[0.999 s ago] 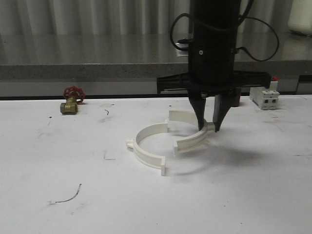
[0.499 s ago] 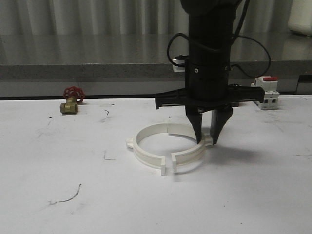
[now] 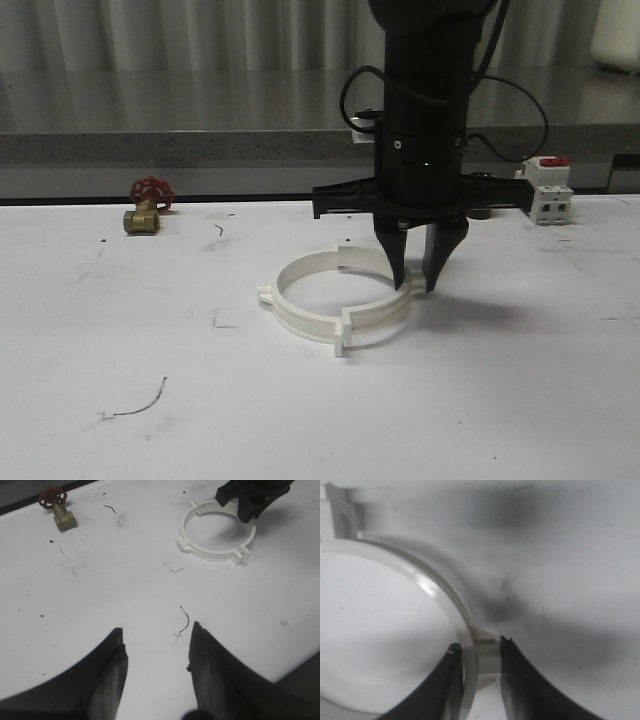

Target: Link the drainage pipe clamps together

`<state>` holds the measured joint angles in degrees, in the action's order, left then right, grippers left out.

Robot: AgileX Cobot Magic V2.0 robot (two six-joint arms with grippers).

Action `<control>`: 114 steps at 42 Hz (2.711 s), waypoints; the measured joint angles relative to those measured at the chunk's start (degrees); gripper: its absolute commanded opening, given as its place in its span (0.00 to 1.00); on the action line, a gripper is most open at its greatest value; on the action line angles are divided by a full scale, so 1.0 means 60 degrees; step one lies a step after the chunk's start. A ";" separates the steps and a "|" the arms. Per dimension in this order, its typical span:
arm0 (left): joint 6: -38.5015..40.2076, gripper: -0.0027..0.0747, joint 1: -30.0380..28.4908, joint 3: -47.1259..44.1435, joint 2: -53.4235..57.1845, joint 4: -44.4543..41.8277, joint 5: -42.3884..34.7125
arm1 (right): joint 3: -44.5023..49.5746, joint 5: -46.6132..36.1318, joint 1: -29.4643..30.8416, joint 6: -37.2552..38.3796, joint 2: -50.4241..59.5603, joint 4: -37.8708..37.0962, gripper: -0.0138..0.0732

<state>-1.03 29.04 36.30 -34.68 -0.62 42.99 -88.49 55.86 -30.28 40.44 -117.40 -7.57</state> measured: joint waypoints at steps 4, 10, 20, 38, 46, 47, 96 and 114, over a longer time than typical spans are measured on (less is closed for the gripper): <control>0.0000 0.41 0.0000 0.0000 0.0000 0.0000 0.0000 | 0.0000 -0.0065 0.0000 0.0015 0.0000 0.0000 0.35; 0.0000 0.41 0.0000 0.0000 0.0000 0.0000 0.0000 | 0.0000 -0.0108 0.0000 0.0015 0.0000 -0.0020 0.35; 0.0000 0.41 0.0000 0.0000 0.0000 0.0000 0.0000 | 0.0000 -0.0165 0.0000 0.0116 0.0000 -0.0020 0.54; 0.0000 0.41 0.0000 0.0000 0.0000 0.0000 0.0000 | 0.0000 -0.0249 0.0000 0.0178 0.0180 -0.0020 0.54; 0.0000 0.41 0.0000 0.0000 0.0000 0.0000 0.0000 | 0.0000 0.0106 0.0000 0.0115 0.1356 -0.0222 0.54; 0.0000 0.41 0.0000 0.0000 0.0000 0.0000 0.0000 | 0.0000 0.0177 0.0000 0.0040 0.1544 -0.0244 0.54; 0.0000 0.41 0.0000 0.0000 0.0000 0.0000 0.0000 | 0.7561 0.0091 0.0000 -0.4852 1.3281 -0.0363 0.54; 0.0000 0.31 0.0000 0.0000 0.0000 0.0000 0.0000 | 0.7891 0.0146 0.0000 -0.4852 1.5096 -0.0363 0.27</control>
<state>-1.03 29.04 36.30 -34.68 -0.62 42.99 -41.14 56.74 -30.28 11.32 -26.82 -9.75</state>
